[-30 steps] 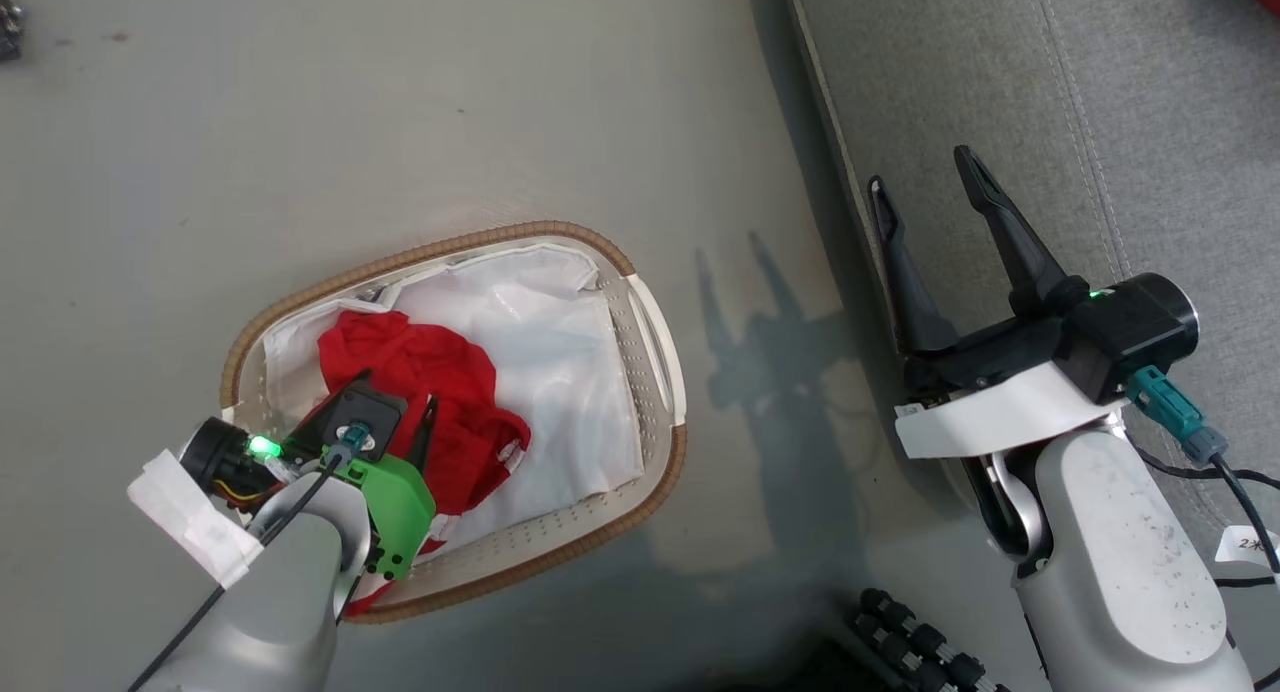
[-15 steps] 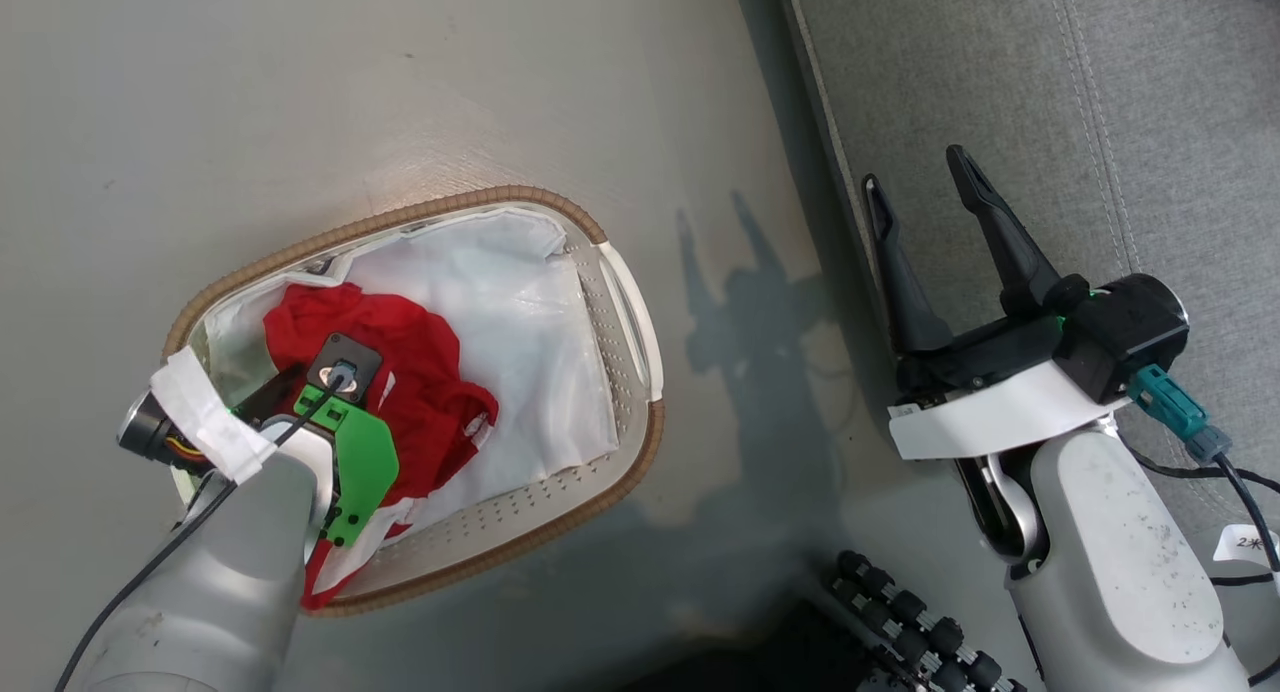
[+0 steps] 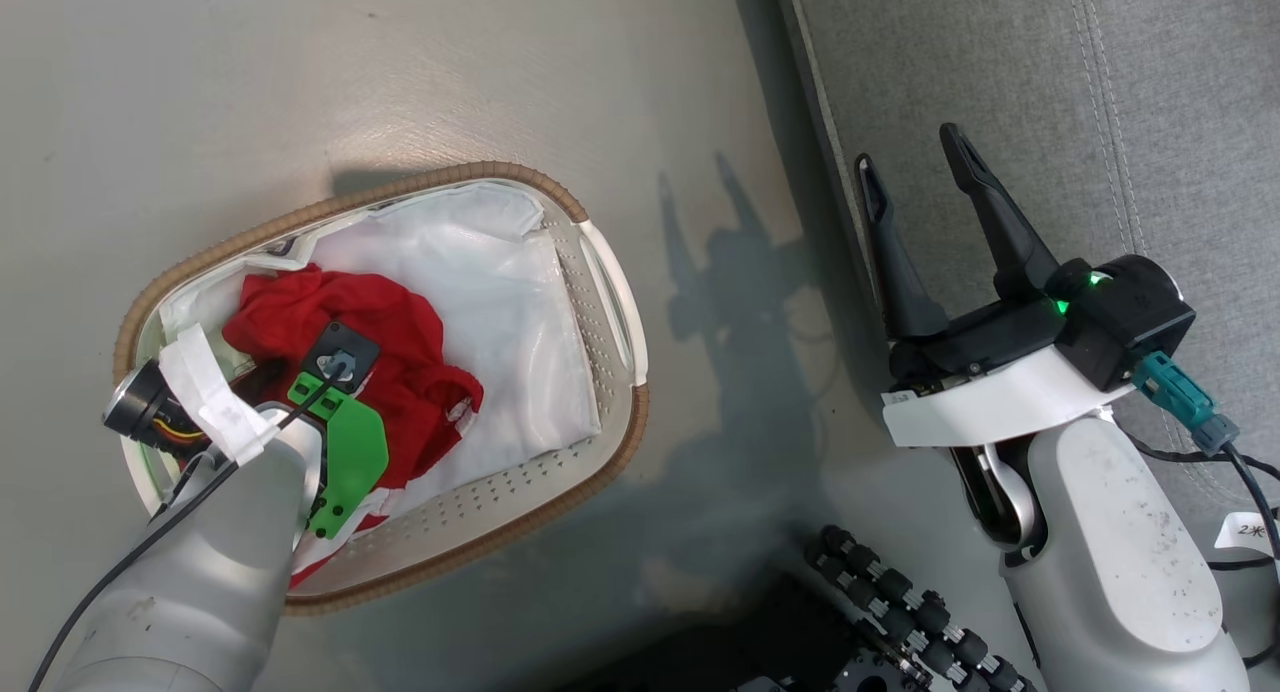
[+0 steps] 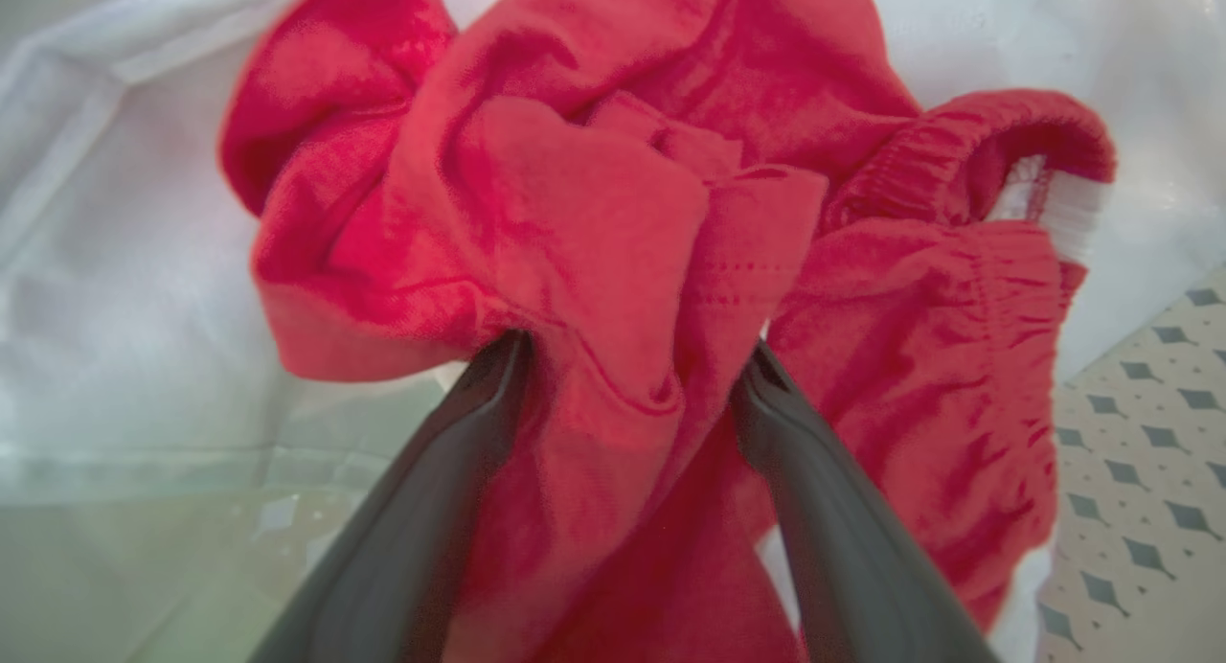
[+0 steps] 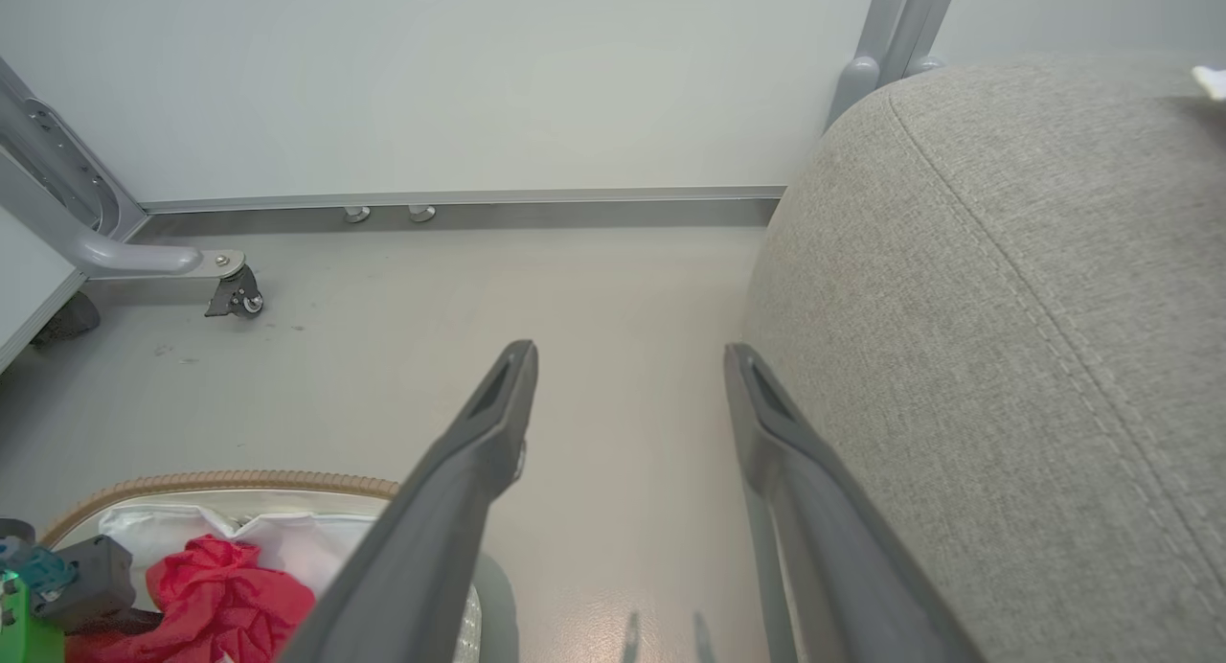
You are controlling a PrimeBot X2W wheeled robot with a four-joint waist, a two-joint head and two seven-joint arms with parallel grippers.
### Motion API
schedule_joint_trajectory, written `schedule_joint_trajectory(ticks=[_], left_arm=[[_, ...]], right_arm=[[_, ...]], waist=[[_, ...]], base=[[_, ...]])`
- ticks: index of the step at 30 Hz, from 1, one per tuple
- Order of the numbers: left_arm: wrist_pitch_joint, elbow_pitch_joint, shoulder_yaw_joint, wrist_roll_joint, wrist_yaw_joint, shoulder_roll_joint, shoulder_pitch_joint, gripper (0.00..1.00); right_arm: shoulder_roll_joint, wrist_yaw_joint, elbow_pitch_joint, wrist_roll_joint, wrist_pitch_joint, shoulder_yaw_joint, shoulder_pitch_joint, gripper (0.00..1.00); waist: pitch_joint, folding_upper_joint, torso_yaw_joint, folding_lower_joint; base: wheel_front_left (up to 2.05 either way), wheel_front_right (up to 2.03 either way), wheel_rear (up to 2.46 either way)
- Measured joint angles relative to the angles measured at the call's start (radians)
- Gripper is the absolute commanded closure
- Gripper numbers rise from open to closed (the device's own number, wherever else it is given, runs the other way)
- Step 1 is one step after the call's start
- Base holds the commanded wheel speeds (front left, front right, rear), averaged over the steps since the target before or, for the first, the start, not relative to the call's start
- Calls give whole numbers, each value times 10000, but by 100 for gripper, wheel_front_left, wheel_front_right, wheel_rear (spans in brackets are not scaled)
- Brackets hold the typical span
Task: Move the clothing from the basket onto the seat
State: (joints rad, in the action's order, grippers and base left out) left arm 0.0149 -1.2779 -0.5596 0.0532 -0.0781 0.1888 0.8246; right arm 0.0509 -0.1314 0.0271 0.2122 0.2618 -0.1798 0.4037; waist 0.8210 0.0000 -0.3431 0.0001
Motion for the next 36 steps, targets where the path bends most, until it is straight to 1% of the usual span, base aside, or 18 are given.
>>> schedule_joint_trajectory(ticks=[1, 2, 3, 4, 11, 17, 24, 27, 33, 36], left_arm=[[-31, -6, -15, -15, -10, 0, 6, 0], [-29, -12, -2, -69, -31, -4, 7, 30], [-75, -21, 4, -121, -71, -2, 7, 86], [-98, -27, 0, -182, -92, -2, 7, 100], [-318, -67, -58, -378, -159, -42, -118, 100], [-1016, -86, 0, -685, -272, -201, -508, 100], [-2077, -84, -36, -991, -341, -686, -900, 100], [-2497, -4, 52, -1256, -347, -920, -1178, 100], [-2729, 627, 134, -1645, -297, -1200, -1688, 100], [-2759, 1421, 249, -1864, -284, -1248, -2166, 100]], right_arm=[[0, 0, -10, 8, 0, 10, 12, 0], [2, 0, -13, 12, 0, 15, 15, 0], [2, 0, -13, 15, 0, 17, 16, 0], [0, 0, -13, 15, 0, 13, 18, 0], [-2, 0, 38, -23, 0, 81, 151, 0], [-6, 0, 213, -130, 0, 100, 165, 0], [-12, 0, 552, -280, 0, 196, 145, 0], [-13, 0, 805, -483, 0, 245, 30, 0], [-15, 0, 1034, -754, 0, 299, -107, 0], [-17, 0, 1164, -821, 0, 276, -309, 0]], waist=[[27, 0, -15, 0], [43, 0, -23, 0], [55, 0, -30, 0], [54, 0, -35, 0], [-146, 0, 15, 0], [-618, 0, 87, 0], [-1455, 0, 231, -1], [-2028, 0, 391, -1], [-2940, 0, 719, -1], [-3421, 0, 895, -2]], base=[[0, 0, 0], [0, 0, 0], [0, 0, 0], [0, 0, 0], [0, 0, 0], [0, 0, 0], [0, 0, 0], [0, 0, 0], [0, 0, 0], [0, 0, 0]])
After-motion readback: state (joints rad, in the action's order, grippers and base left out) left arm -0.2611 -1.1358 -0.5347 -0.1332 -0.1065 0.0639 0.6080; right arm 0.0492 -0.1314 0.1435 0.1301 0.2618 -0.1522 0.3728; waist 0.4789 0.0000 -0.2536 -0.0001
